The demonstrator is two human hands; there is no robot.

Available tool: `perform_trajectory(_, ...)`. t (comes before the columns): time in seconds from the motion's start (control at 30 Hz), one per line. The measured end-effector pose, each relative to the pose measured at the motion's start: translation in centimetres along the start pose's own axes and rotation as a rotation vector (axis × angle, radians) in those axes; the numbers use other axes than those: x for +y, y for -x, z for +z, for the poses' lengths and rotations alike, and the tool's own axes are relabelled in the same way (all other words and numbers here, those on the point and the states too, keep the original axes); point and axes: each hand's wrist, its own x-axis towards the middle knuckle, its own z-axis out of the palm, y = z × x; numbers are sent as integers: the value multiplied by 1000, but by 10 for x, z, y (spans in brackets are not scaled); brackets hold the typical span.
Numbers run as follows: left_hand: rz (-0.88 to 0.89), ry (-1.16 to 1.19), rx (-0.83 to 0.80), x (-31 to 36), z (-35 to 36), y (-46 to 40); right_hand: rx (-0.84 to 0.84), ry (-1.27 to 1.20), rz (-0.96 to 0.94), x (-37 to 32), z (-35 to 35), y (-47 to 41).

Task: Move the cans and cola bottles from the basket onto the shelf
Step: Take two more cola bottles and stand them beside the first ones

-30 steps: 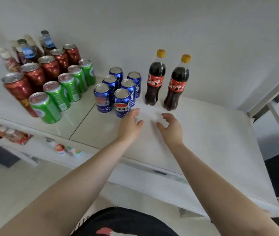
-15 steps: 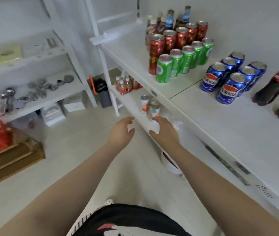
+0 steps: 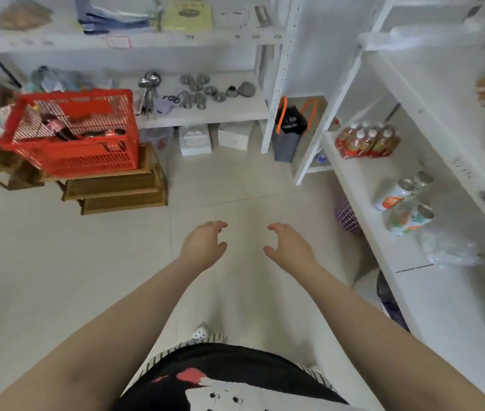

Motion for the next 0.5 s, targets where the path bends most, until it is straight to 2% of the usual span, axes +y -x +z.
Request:
perform_trajectory(0.2, -199, 99, -26, -97, -48, -14, -115, 27, -124, -109, 35, -59)
perform_trajectory(0.5, -367, 231, 57, -178, -106, -70, -253, 97, -268, -205, 56, -175)
